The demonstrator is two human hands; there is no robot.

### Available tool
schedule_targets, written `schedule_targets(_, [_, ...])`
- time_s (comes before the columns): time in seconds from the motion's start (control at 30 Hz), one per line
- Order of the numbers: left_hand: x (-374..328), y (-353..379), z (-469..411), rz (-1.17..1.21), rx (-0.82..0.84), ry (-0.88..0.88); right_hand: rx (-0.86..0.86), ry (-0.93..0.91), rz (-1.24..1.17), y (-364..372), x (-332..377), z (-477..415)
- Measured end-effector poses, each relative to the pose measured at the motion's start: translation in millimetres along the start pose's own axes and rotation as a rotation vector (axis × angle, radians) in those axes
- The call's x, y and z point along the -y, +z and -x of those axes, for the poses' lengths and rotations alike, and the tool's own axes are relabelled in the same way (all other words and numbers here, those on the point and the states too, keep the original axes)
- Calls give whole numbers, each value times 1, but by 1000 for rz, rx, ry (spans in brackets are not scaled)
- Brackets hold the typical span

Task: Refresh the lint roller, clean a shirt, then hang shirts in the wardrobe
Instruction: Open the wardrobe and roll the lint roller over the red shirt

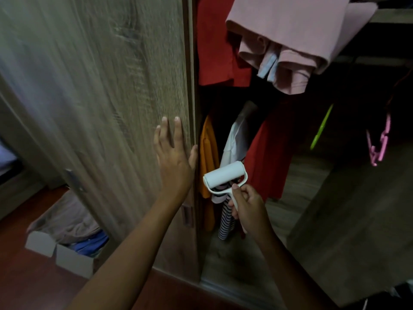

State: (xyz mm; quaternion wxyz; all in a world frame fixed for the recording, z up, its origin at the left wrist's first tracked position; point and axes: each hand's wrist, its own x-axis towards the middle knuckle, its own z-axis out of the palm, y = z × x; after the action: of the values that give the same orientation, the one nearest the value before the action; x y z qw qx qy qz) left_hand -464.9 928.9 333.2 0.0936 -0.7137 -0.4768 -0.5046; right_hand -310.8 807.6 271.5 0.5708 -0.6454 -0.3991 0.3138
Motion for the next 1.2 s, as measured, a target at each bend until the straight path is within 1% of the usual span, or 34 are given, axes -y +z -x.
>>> schedule_targets(0.17, [3,-1,0,-26,-4,-2,-14,-13,-9,-6,4,3])
schedule_targets(0.53, [-11,-6,0,24,22,-65,-68,-35,-15,-26,3,7])
schedule_targets(0.6, [-16,-7,0,59,18,-90,-73,-52,-76,-33,2,7])
schedule_targets(0.67, [-25,-9,-2,132,4,-151,-62,-62,-151,-43,1,6])
schedule_targets(0.73, [-43,-12,-3,229,-49,-176,-46,-75,-162,-53,0,2])
schedule_targets(0.8, [-70,-13,0,297,-133,-96,-59,-87,-140,-64,-4,-5])
schedule_targets(0.87, [-97,-10,2,365,-151,12,-81,-81,-136,-72,-7,-15])
schedule_targets(0.9, [-110,-5,2,404,-108,46,-92,-74,-140,-76,-10,-21])
schedule_targets(0.97, [-130,11,1,461,65,48,-98,-54,-132,-87,-16,-32])
schedule_targets(1.07, [-140,50,2,459,318,-97,-68,-67,-126,-102,-23,-54])
schedule_targets(1.13, [-139,75,2,434,407,-149,-48,-88,-88,-110,-23,-71])
schedule_targets(1.2, [-136,91,2,439,431,-182,-10,-94,-56,-117,-19,-90])
